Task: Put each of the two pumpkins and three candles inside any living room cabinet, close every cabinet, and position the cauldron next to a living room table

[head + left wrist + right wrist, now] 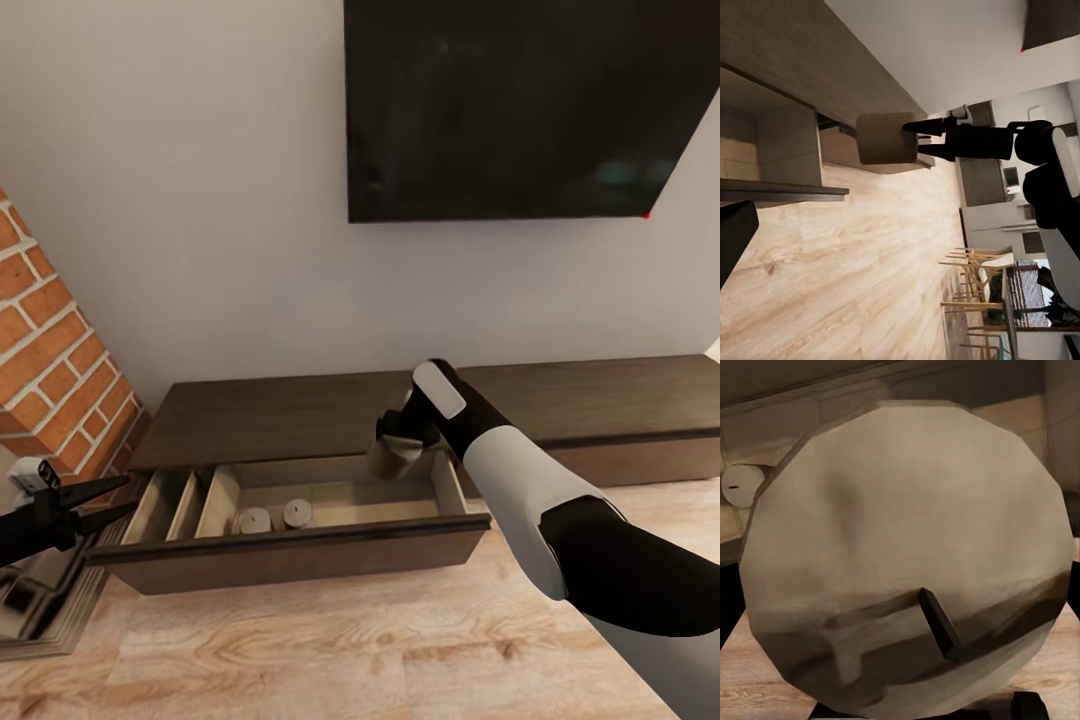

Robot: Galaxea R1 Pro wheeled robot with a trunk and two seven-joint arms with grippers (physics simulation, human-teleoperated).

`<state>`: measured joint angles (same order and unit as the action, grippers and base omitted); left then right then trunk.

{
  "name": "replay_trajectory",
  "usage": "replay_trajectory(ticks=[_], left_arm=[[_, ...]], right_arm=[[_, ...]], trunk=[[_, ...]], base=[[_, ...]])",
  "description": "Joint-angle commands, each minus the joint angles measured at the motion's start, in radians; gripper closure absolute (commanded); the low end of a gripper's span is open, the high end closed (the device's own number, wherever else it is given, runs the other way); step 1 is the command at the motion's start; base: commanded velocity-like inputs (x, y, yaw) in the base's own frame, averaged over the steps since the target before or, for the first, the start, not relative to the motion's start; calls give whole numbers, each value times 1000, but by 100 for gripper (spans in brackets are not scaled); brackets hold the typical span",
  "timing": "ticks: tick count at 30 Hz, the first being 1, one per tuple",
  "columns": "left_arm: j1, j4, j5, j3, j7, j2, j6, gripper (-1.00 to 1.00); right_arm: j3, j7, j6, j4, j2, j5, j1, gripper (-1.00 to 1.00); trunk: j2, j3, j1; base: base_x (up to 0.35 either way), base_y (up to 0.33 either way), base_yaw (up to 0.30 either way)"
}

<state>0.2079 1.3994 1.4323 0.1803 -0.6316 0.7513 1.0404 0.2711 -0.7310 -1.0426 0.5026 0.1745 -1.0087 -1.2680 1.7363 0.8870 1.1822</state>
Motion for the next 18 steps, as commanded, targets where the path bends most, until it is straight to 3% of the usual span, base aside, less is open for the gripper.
replay_trajectory(ticks=[1, 8, 18], left_arm=[[1, 0, -3, 1, -5, 0, 4, -100], [1, 0, -1, 1, -5, -1, 4, -100], [1, 0, -1, -1, -4, -2, 4, -100]], right_arm=[[3, -8, 0, -8, 0, -10, -1, 100], [3, -3, -2, -94, 0, -8, -1, 100], [4, -1, 39, -100, 0, -6, 16, 100]], trunk=[[8, 4, 4], [57, 26, 31], [127, 57, 69]], base=[[0, 0, 0], [0, 0, 0], [0, 0, 0]])
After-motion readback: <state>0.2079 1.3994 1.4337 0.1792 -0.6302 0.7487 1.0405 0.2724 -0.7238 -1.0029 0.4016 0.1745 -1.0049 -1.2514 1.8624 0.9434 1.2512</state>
